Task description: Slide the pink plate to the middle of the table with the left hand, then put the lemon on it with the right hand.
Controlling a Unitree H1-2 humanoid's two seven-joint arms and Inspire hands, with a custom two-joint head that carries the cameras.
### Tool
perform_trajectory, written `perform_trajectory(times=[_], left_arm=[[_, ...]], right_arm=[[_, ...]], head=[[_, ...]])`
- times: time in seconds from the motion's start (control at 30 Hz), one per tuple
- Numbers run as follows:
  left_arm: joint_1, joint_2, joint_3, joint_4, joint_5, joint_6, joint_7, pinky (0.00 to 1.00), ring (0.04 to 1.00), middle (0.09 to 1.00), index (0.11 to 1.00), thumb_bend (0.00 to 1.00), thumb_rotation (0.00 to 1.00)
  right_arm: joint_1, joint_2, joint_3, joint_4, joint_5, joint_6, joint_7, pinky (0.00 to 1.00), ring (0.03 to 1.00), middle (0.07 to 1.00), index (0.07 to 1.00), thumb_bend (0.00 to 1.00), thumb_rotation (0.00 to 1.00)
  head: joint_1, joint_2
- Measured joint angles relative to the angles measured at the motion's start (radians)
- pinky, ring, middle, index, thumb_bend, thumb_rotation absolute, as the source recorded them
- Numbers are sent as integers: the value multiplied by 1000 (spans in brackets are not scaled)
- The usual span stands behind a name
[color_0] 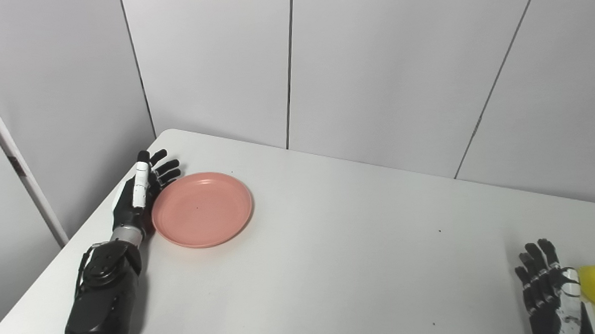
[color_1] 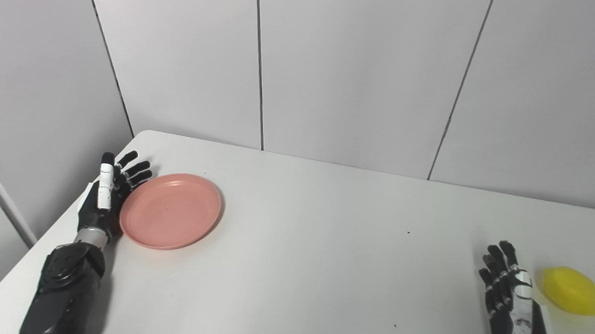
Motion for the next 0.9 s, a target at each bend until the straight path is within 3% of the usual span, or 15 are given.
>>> perform_trajectory(times=[0.37, 0.9], left_arm=[[13, -56, -12, -97, -12, 82, 21, 752, 751, 752, 819, 966, 928], [55, -103, -35, -239, -12, 181, 47, 747, 756, 740, 793, 999, 922]], right_arm=[[0, 2, 5, -1, 0, 0, 0, 1000, 965, 942, 962, 696, 1000], [0, 2, 6, -2, -4, 0, -5, 1000, 963, 943, 959, 700, 1000]], head=[[-2, 2], [0, 0]])
